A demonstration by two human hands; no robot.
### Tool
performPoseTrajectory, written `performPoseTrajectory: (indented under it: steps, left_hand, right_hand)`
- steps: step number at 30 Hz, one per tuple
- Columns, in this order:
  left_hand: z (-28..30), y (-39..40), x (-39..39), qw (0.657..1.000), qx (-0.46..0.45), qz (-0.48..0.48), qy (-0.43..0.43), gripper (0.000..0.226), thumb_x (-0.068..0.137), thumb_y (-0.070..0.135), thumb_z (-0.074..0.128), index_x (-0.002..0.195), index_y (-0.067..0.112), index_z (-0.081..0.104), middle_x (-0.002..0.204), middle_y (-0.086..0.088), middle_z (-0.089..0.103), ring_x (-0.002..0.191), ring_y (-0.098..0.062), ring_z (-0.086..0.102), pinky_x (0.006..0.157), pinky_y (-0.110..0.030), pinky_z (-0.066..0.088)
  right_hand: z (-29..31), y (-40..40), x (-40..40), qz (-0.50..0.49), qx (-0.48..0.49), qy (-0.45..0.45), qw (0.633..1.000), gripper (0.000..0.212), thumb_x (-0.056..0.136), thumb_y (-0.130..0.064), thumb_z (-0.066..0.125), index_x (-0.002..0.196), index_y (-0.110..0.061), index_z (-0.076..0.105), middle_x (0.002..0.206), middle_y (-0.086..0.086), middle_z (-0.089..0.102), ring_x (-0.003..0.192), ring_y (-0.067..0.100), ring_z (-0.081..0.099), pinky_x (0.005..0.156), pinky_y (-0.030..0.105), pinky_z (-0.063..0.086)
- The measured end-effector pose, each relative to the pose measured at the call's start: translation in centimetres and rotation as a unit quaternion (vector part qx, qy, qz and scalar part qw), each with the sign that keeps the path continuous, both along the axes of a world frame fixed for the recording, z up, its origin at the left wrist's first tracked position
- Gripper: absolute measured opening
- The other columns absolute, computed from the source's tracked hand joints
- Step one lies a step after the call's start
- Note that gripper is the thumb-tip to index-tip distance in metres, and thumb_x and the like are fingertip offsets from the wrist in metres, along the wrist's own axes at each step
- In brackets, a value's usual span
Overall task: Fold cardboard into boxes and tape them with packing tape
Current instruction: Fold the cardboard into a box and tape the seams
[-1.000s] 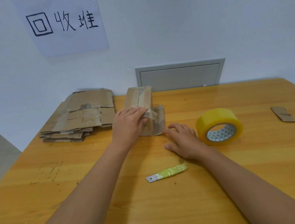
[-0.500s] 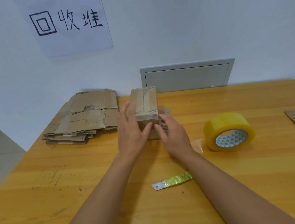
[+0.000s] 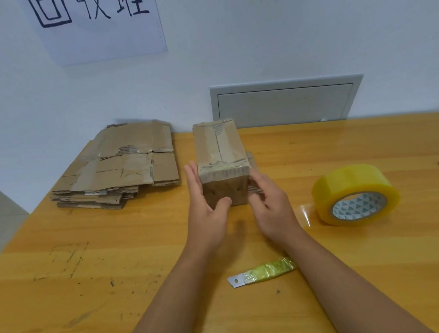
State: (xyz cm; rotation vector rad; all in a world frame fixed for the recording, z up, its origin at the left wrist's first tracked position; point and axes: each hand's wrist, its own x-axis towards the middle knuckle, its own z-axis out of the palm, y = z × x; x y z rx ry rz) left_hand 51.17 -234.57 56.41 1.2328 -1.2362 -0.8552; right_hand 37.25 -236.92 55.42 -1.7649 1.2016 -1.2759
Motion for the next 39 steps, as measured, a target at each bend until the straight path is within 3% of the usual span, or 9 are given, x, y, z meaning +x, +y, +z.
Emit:
performPoseTrajectory:
  steps: [2, 5, 9, 15, 20, 26, 31, 35, 39]
  left_hand:
    - [-0.3, 0.0, 0.0, 1.000, -0.017, 0.008, 0.011, 0.093, 0.093, -0.012, 0.053, 0.156, 0.024, -0.005, 0.161, 0.019, 0.006, 0.143, 0.015, 0.012, 0.117, -0.014, 0.021]
    - [-0.3, 0.1, 0.0, 0.995, -0.040, 0.048, 0.073, 0.069, 0.093, -0.014, 0.051, 0.148, 0.017, 0.024, 0.159, 0.005, 0.025, 0.142, 0.005, 0.029, 0.118, -0.023, 0.029]
    - [-0.1, 0.6, 0.3, 0.990, -0.057, 0.055, 0.120, 0.039, 0.096, -0.015, 0.044, 0.115, 0.019, 0.043, 0.151, 0.004, 0.039, 0.133, 0.005, 0.044, 0.108, -0.020, 0.042]
    - [0.3, 0.7, 1.5, 0.981, -0.055, 0.095, 0.161, 0.028, 0.105, 0.003, 0.038, 0.110, 0.013, 0.064, 0.124, 0.010, 0.065, 0.117, -0.002, 0.061, 0.091, -0.018, 0.052]
    - [-0.1, 0.4, 1.5, 0.986, -0.061, 0.103, 0.114, 0.012, 0.097, 0.015, 0.058, 0.100, 0.021, 0.068, 0.117, 0.012, 0.069, 0.116, -0.004, 0.063, 0.097, -0.029, 0.052]
    - [0.0, 0.5, 1.5, 0.988, -0.079, 0.106, 0.077, 0.017, 0.094, 0.008, 0.062, 0.099, 0.024, 0.066, 0.122, -0.007, 0.068, 0.114, -0.007, 0.064, 0.095, -0.022, 0.052]
    - [-0.4, 0.3, 1.7, 0.988, -0.083, 0.113, 0.058, 0.017, 0.094, 0.010, 0.064, 0.098, 0.026, 0.066, 0.121, -0.008, 0.069, 0.113, -0.012, 0.064, 0.093, -0.024, 0.053]
    - [-0.5, 0.2, 1.2, 0.986, -0.092, 0.133, 0.042, 0.015, 0.095, 0.011, 0.064, 0.095, 0.026, 0.065, 0.116, -0.014, 0.069, 0.109, -0.021, 0.065, 0.089, -0.023, 0.054]
    - [-0.1, 0.4, 0.9, 0.986, -0.089, 0.139, 0.022, 0.018, 0.096, 0.010, 0.063, 0.103, 0.026, 0.060, 0.114, -0.002, 0.069, 0.107, -0.009, 0.064, 0.089, -0.025, 0.055]
  right_hand:
    - [-0.2, 0.0, 0.1, 0.001, 0.021, -0.023, 1.000, 0.058, 0.089, -0.013, 0.045, 0.147, -0.019, 0.046, 0.130, -0.007, 0.060, 0.107, 0.002, 0.059, 0.094, 0.020, 0.048]
    - [-0.3, 0.2, 0.1, 0.003, 0.029, -0.063, 0.998, 0.052, 0.095, 0.001, 0.049, 0.135, -0.033, 0.048, 0.120, -0.022, 0.061, 0.108, -0.005, 0.060, 0.090, 0.017, 0.048]
    - [-0.4, 0.3, 0.0, 0.006, 0.019, -0.083, 0.996, 0.046, 0.098, 0.003, 0.045, 0.138, -0.017, 0.053, 0.121, -0.019, 0.063, 0.112, -0.003, 0.060, 0.090, 0.016, 0.049]
    - [0.4, 0.0, -0.5, -0.032, 0.014, -0.151, 0.988, 0.032, 0.105, -0.009, 0.041, 0.117, -0.029, 0.063, 0.111, -0.016, 0.070, 0.108, 0.003, 0.064, 0.090, 0.021, 0.052]
    - [0.4, -0.4, -0.7, -0.048, 0.021, -0.153, 0.987, 0.024, 0.101, -0.021, 0.053, 0.119, -0.031, 0.065, 0.114, -0.009, 0.071, 0.107, 0.008, 0.066, 0.089, 0.028, 0.057]
    - [-0.1, -0.4, -0.8, -0.038, -0.006, -0.119, 0.992, 0.027, 0.100, -0.018, 0.056, 0.126, -0.022, 0.063, 0.120, -0.002, 0.068, 0.114, 0.010, 0.062, 0.094, 0.030, 0.054]
    - [-0.1, -0.3, -0.9, -0.041, -0.036, -0.073, 0.996, 0.034, 0.097, -0.019, 0.060, 0.131, -0.014, 0.062, 0.117, -0.002, 0.066, 0.110, 0.005, 0.061, 0.091, 0.023, 0.052]
    - [-0.2, -0.3, -0.3, -0.078, -0.051, -0.067, 0.993, 0.028, 0.096, -0.022, 0.063, 0.123, -0.021, 0.065, 0.107, -0.006, 0.067, 0.096, 0.001, 0.063, 0.080, 0.020, 0.053]
    - [-0.1, -0.1, 0.0, -0.096, -0.070, -0.052, 0.992, 0.025, 0.096, -0.020, 0.064, 0.121, -0.017, 0.066, 0.104, -0.007, 0.068, 0.093, -0.003, 0.063, 0.078, 0.016, 0.052]
